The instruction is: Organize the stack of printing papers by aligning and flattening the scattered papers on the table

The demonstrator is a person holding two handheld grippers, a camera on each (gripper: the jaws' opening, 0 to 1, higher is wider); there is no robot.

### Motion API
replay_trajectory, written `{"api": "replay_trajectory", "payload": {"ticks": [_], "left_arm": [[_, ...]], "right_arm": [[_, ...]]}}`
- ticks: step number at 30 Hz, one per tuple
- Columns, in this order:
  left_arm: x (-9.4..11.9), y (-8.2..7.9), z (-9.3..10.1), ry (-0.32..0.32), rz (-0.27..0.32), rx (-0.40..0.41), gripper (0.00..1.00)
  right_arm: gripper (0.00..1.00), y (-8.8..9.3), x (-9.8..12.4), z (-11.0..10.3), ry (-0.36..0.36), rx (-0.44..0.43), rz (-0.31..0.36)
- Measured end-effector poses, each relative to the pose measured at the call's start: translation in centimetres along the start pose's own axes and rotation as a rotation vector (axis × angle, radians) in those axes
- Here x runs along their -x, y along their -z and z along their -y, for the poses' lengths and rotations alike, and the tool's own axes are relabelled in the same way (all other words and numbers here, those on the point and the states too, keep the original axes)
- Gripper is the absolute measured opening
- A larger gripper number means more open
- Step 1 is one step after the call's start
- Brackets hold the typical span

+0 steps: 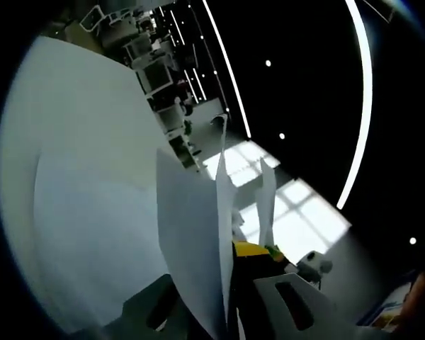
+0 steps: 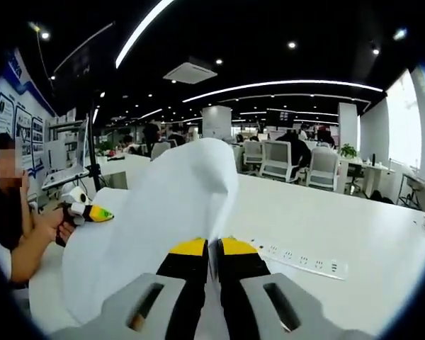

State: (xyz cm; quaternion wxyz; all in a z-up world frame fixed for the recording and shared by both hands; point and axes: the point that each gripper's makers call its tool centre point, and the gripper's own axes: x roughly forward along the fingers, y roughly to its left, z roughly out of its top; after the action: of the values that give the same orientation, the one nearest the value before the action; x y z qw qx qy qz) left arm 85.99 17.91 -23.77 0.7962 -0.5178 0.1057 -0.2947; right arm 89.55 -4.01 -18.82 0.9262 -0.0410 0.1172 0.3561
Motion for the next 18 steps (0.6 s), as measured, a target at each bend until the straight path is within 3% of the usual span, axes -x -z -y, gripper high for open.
{"api": "replay_trajectory", "payload": {"ticks": [18], "left_arm": [[0.06, 0.37, -0.06, -0.006, 0.000, 0.000, 0.06]], "right_arm": [[0.02, 0.42, -0.52, -0.76, -0.022, 0.014, -0.019]]}}
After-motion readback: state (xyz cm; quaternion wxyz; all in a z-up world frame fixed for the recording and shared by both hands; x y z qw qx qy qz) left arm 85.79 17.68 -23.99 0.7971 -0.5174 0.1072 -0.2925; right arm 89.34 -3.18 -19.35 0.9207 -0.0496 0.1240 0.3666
